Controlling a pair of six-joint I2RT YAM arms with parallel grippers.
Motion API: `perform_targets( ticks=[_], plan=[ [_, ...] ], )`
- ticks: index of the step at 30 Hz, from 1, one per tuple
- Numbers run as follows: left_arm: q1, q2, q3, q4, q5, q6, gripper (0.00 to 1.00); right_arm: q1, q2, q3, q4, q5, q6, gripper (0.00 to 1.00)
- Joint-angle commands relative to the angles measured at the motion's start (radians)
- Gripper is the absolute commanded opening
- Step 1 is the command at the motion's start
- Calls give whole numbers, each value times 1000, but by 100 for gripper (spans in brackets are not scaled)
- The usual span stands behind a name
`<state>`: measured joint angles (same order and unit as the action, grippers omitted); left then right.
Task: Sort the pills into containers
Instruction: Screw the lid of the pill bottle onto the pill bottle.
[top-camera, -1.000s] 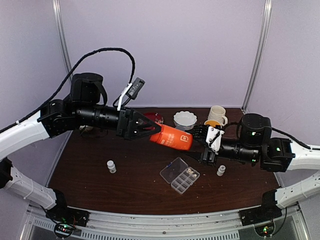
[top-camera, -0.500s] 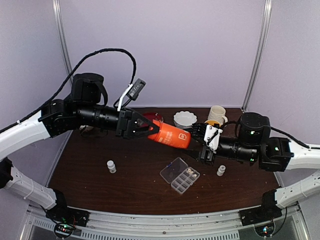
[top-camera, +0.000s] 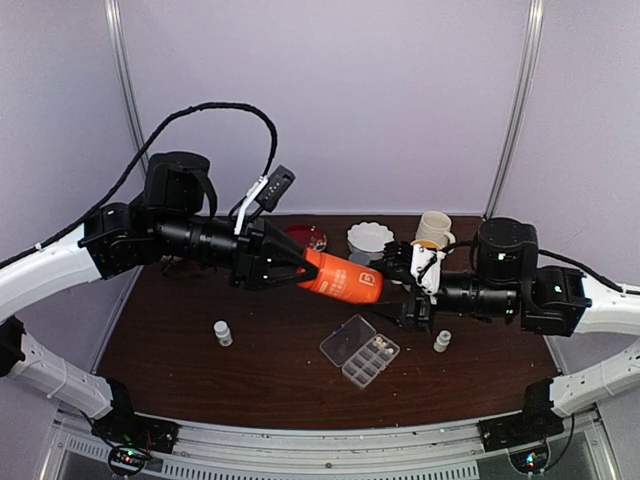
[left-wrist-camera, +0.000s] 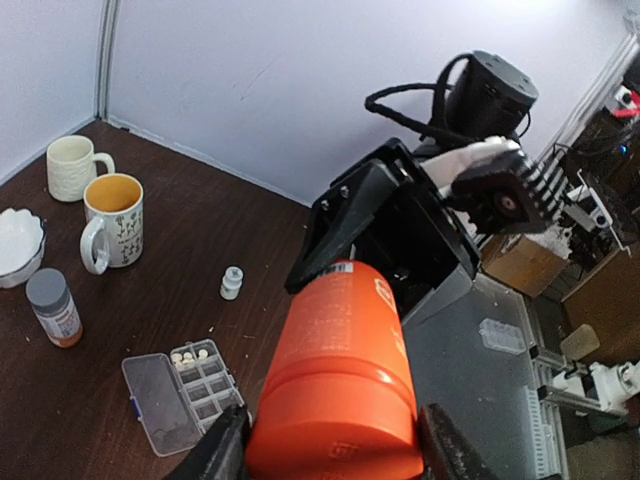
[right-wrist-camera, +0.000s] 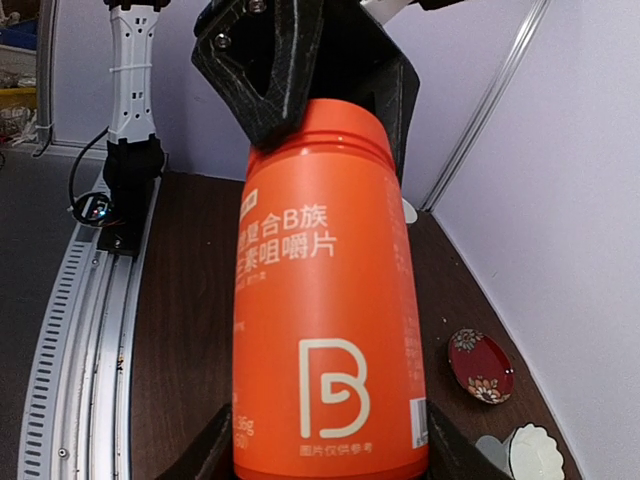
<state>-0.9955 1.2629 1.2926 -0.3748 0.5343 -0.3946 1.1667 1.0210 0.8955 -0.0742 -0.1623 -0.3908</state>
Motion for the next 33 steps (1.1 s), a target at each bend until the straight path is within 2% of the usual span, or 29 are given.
perform_targets(
  ticks=[1,3,6,9,12,15,18,22,25,27,29,31,33],
  plan=[
    [-50,4,-36,59,31,266,0,-25,-8,80,15,-195,105,0],
    [-60,-8,-53,64,32,398,0,-44,-12,90,8,-257,136,0],
    [-68,-39,-90,62,57,682,0,-65,-17,97,-2,-312,180,0],
    [-68,-46,-68,8,38,919,0,-81,-15,99,-2,-357,214,0],
    [-70,-28,-22,-50,-32,1110,0,-93,-8,100,-2,-382,245,0],
    [-94,-19,3,-131,-112,1434,0,-105,4,100,3,-417,272,0],
    [-133,-30,-42,-138,-247,1740,0,-111,16,99,5,-424,286,0],
    [-158,-37,-107,-24,-418,1947,0,-119,18,90,12,-412,295,0],
    [-174,-61,-180,122,-514,2071,0,-123,12,80,18,-406,300,0],
    [-194,-73,-254,253,-631,2190,0,-125,8,72,24,-404,302,0],
    [-209,-73,-354,460,-728,2336,0,-127,10,68,24,-393,303,0],
    [-219,-73,-404,565,-754,2416,0,-130,11,64,24,-386,303,0],
    [-228,-83,-423,613,-741,2398,0,-133,10,61,26,-378,301,0]
  ],
)
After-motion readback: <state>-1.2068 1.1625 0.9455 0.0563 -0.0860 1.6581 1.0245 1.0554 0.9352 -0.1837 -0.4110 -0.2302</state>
